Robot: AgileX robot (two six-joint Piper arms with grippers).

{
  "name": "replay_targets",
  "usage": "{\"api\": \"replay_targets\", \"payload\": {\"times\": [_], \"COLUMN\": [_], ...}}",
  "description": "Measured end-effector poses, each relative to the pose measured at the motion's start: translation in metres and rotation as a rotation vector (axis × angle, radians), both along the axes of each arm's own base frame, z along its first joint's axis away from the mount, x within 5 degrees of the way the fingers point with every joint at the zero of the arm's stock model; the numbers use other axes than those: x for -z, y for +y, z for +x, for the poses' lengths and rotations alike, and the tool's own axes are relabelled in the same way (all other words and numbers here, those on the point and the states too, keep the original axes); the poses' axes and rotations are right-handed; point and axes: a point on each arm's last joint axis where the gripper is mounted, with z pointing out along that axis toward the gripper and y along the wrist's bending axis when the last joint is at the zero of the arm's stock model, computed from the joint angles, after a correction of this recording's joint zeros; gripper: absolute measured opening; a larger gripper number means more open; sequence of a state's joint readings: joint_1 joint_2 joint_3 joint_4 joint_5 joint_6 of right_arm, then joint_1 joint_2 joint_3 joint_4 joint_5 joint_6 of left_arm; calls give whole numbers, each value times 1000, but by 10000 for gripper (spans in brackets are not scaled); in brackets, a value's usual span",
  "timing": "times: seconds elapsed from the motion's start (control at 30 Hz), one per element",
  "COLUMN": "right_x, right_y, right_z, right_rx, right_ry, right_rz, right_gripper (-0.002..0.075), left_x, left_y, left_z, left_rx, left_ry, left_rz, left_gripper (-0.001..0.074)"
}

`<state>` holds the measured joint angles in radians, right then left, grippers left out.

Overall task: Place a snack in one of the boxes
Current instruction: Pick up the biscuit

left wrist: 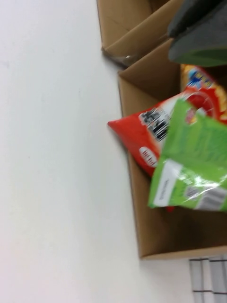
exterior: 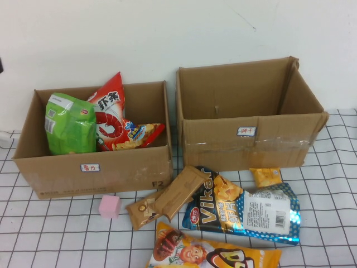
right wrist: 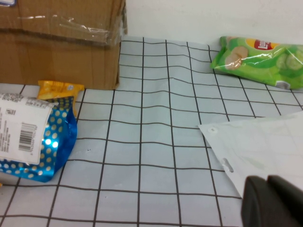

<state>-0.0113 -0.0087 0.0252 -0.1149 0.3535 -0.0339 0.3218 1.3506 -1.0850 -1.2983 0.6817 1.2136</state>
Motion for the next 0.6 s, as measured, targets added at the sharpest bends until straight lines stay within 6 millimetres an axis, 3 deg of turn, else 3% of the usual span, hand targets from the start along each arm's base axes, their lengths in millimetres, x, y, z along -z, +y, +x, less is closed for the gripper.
{"api": "replay_targets", "payload": {"times": [0.1, 0.3, 0.4, 0.53, 0.6], "right_x": [0, 0, -2, -5, -7], "right_y": [0, 2, 8, 19, 22], "right_z": [0, 0, 1, 1, 1], "right_rx": [0, 8, 37, 81, 86], "right_ry": [0, -7, -22, -8, 1], "right_rz": [0, 79, 359, 877, 1017], "right_gripper": [-1, -1, -1, -1, -1], "left_x": [2, 28, 26, 16, 13], "left_y": [-8, -30, -42, -53, -53], "left_z": [-25, -53, -73, -110, -132], "left_rx": [-5, -7, -12, -53, -90], "left_ry": [-3, 25, -30, -148, -218], "left_rz": [7, 17, 60, 95, 109], "left_gripper": [1, 0, 0, 0, 0]}}
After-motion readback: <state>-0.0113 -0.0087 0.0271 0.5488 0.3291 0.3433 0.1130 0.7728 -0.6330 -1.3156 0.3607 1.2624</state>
